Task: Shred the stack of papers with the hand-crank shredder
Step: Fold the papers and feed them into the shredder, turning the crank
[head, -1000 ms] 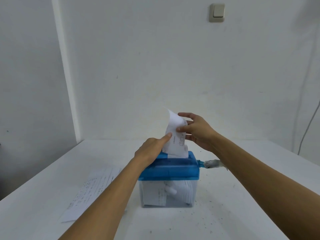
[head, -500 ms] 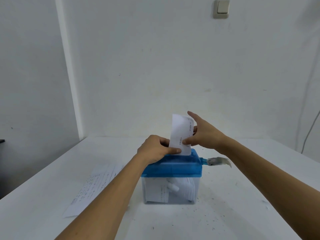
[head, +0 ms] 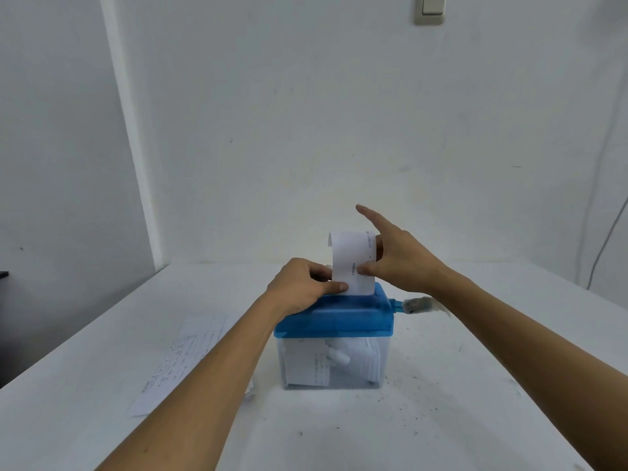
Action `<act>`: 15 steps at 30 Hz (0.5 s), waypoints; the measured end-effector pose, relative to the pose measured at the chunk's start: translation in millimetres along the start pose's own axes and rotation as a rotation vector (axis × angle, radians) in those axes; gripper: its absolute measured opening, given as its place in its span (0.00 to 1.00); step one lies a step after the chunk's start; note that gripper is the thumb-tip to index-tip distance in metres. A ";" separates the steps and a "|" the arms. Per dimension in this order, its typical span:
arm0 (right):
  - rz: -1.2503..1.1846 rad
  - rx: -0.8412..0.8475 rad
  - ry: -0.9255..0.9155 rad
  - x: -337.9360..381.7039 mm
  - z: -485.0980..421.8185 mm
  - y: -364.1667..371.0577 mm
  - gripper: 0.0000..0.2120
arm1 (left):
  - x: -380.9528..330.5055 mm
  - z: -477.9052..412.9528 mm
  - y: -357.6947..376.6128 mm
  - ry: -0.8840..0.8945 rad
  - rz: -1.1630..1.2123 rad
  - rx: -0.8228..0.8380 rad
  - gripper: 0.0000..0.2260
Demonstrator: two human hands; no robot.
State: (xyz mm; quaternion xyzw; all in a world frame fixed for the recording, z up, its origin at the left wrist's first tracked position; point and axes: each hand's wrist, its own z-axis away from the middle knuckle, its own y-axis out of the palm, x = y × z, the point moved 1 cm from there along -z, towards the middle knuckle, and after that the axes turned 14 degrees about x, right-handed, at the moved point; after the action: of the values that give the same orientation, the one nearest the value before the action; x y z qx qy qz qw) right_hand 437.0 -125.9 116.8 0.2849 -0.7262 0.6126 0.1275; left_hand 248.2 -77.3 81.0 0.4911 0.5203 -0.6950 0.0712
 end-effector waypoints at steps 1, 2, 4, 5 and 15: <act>-0.005 0.015 -0.001 0.3 1.4 1.7 0.49 | 0.1 0.6 0.0 0.005 -0.002 0.004 0.15; -0.011 0.029 -0.003 1.3 2.8 3.2 0.48 | 0.0 0.7 -0.4 0.011 -0.009 0.007 0.15; -0.019 0.047 -0.001 2.7 5.3 6.1 0.48 | 0.7 0.6 -0.3 0.019 -0.017 0.009 0.15; -0.020 0.049 -0.001 3.4 6.0 6.7 0.47 | 1.1 0.2 -0.3 0.022 -0.015 0.008 0.15; 0.147 -0.191 0.122 21.1 55.8 -7.6 0.34 | 7.2 -5.9 -0.7 -0.012 -0.021 0.003 0.15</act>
State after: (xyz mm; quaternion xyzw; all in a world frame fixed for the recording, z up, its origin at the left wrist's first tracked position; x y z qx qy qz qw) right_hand 433.6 -185.6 122.2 0.1796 -0.7909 0.5646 0.1529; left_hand 247.8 -69.3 76.1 0.4816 0.5240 -0.6993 0.0662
